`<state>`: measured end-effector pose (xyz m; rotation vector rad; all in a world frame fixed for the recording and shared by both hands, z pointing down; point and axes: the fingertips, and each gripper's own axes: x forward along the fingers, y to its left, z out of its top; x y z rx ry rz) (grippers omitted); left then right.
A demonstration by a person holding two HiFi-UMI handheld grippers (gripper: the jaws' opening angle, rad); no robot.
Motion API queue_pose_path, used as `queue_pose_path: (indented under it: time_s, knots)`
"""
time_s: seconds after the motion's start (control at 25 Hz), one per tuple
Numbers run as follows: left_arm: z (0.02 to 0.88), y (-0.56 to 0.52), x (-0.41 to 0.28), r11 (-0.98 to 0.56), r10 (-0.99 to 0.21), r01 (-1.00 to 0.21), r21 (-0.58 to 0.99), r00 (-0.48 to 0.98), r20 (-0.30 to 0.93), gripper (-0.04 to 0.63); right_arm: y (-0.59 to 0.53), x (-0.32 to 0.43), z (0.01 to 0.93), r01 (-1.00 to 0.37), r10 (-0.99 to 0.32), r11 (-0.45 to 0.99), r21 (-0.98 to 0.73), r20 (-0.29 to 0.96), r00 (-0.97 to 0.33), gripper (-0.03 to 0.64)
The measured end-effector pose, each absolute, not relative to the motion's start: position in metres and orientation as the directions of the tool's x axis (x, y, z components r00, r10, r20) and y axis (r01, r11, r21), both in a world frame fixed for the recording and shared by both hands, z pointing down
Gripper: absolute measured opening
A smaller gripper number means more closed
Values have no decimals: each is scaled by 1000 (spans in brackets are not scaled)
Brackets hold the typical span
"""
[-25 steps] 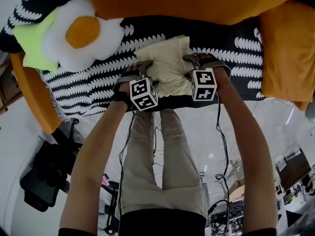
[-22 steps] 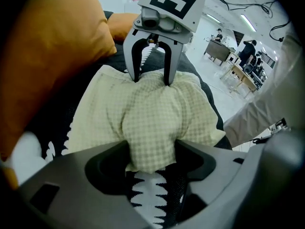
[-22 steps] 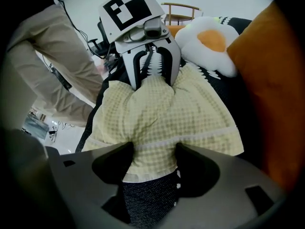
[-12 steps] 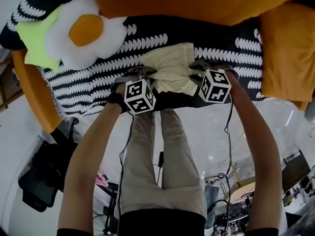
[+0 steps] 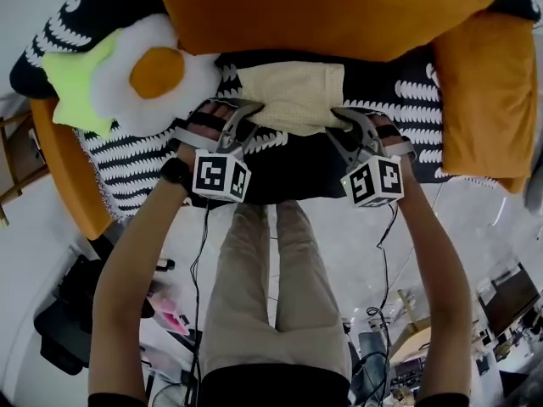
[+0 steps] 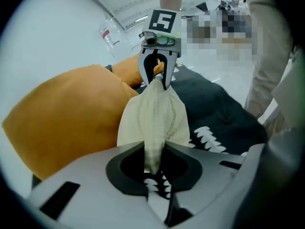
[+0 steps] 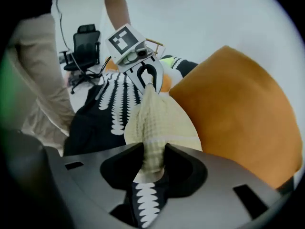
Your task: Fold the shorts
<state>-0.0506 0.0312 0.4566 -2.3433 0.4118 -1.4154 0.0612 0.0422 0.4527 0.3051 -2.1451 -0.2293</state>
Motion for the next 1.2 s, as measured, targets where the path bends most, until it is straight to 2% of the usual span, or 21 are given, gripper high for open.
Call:
queue_pose_path:
  time_s: [0.08,0.12,0.2,0.28,0.36,0.4,0.48,0.6,0.72,0.8,0.88,0.92,0.96,1.0,1.04,1.12,1.2]
  knots:
    - [463,20,-57,-814,-548,-76,-576,429,718,67,35,56,462,-98,-433,886,454,732,-526,163]
    - [475,25,-61,-811,-558,-89,-579,418,717,71,39,52,472,-71,-460,864,498,726,-511,168]
    - [512,54,-64,-878,-467,-105,-467,408,785,112,62,51,503,-17,-418,883,469,771,-481,191]
    - [541,87,-57,-952,-304,-118,-281,442,844,178,94,59,530,24,-297,937,347,833,-467,230]
    - [545,117,-53,-984,-171,-122,-126,499,850,274,129,64,540,62,-173,971,230,858,-483,370]
    - [541,129,-58,-991,-127,-111,-81,521,844,342,145,64,538,75,-125,980,187,858,-498,410]
    - [524,146,-77,-995,-84,-84,-45,544,835,360,165,60,522,59,-65,992,114,841,-537,435]
    - [489,139,-102,-986,-87,-166,10,564,821,360,151,64,477,-143,-96,990,10,785,-612,439]
    - [501,92,-109,-878,-87,-426,219,591,802,360,81,70,479,-454,-200,877,-156,742,-640,437]
    - [532,63,-103,-743,-54,-559,367,597,800,360,37,65,507,-600,-215,736,-314,731,-647,418]
    - [558,50,-91,-662,-24,-613,432,593,805,360,11,56,530,-653,-196,630,-421,727,-658,391]
    - [564,45,-85,-646,-24,-623,441,594,804,358,8,51,536,-649,-164,618,-444,734,-659,341]
    - [562,43,-79,-648,-29,-622,440,597,802,303,12,46,539,-623,-110,635,-457,745,-658,231]
    - [557,43,-73,-667,-36,-611,426,598,801,173,22,41,538,-575,-41,672,-466,752,-658,128]
    - [549,47,-68,-699,-35,-588,408,598,801,59,35,40,533,-516,29,712,-475,755,-655,57]
    - [534,69,-55,-763,21,-504,405,607,794,49,67,51,522,-419,145,755,-505,751,-644,46]
    - [526,95,-51,-781,113,-428,455,620,777,49,93,62,517,-390,230,719,-576,726,-648,44]
